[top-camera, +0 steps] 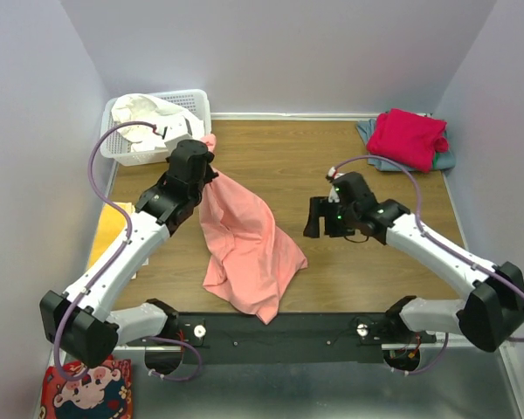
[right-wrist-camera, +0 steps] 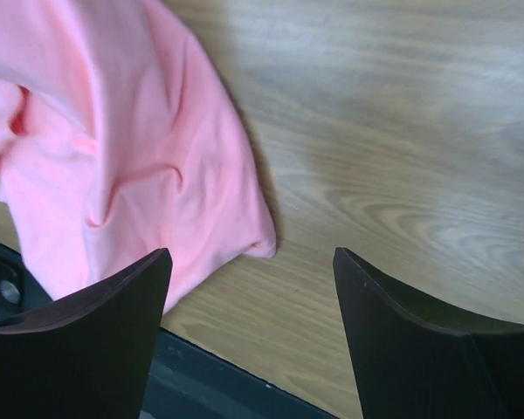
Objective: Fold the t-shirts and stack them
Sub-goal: Move the tshirt to the center of the board, then flatten the tshirt out
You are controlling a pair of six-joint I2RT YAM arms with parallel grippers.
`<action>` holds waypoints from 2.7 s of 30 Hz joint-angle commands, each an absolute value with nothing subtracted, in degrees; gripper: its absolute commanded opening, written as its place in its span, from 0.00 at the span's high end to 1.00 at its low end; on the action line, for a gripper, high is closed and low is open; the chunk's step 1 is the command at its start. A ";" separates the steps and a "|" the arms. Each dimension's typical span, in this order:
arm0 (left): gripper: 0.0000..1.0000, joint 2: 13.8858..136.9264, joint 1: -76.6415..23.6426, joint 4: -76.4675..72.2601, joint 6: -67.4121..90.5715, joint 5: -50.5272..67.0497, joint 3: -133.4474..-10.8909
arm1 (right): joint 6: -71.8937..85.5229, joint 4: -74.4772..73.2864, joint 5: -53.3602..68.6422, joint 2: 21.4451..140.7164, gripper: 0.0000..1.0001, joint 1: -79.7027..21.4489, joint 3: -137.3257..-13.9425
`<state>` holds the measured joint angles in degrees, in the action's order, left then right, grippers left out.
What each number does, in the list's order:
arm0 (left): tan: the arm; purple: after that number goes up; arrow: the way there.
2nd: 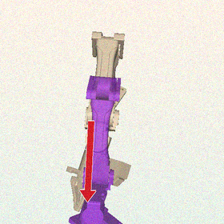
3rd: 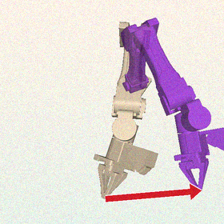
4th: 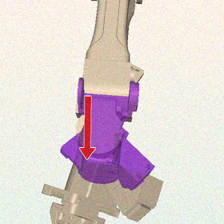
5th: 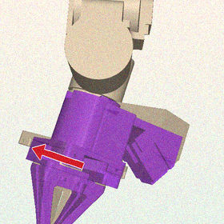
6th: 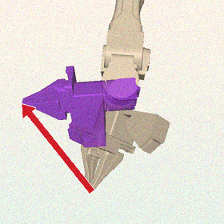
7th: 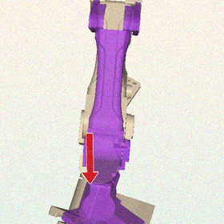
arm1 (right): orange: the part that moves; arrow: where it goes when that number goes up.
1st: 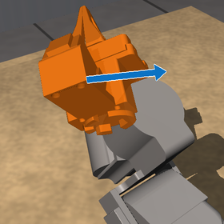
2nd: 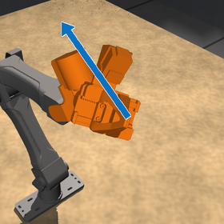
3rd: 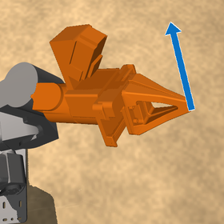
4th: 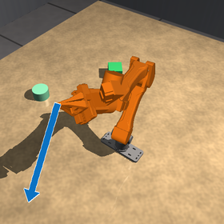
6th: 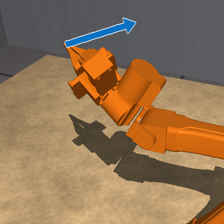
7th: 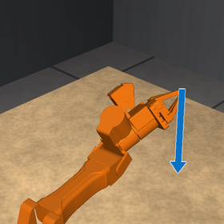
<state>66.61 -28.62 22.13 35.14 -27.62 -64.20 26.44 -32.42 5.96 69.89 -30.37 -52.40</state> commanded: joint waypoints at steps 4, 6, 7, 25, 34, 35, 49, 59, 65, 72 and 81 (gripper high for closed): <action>1.00 70.65 -27.78 23.99 39.73 -40.08 -70.31 | 29.44 -30.94 0.35 76.72 0.22 -43.48 -52.21; 1.00 71.89 -26.47 25.05 40.52 -40.52 -72.06 | 29.79 -31.02 -1.58 78.39 0.23 -46.30 -52.64; 1.00 72.33 -26.02 24.79 39.73 -40.00 -72.51 | 29.79 -31.03 -2.19 78.83 0.23 -49.45 -52.91; 1.00 82.88 -18.99 23.20 34.89 -31.73 -80.07 | 26.55 -29.18 -6.50 91.75 0.23 -64.34 -60.12; 1.00 83.50 -16.79 23.29 33.93 -28.04 -79.72 | 25.22 -25.75 -5.54 97.03 0.29 -65.13 -62.49; 1.00 83.41 -16.70 23.29 33.75 -27.78 -79.54 | 25.22 -25.23 -5.28 97.29 0.31 -65.13 -62.40; 1.00 82.36 -15.82 23.90 31.38 -27.07 -80.15 | 28.12 -26.01 -10.43 93.88 0.99 -65.48 -60.64; 1.00 79.72 -15.73 27.86 24.35 -26.90 -88.06 | 29.36 -47.25 -36.96 79.99 0.99 -64.69 -68.10; 1.00 77.79 -15.82 31.11 21.54 -25.84 -93.07 | 27.34 -54.23 -47.53 75.16 0.99 -56.35 -77.33; 1.00 74.62 -15.82 32.26 19.87 -23.39 -96.94 | 21.46 -54.23 -56.68 74.53 0.99 -45.01 -86.29; 1.00 70.05 -15.82 31.29 15.04 -12.41 -98.44 | 19.16 -52.82 -66.18 72.43 0.99 -42.01 -95.62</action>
<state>73.58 -16.25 32.49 19.42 -18.74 -97.27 20.80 -52.27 -56.97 74.91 -42.52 -92.14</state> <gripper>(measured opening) 0.022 0.016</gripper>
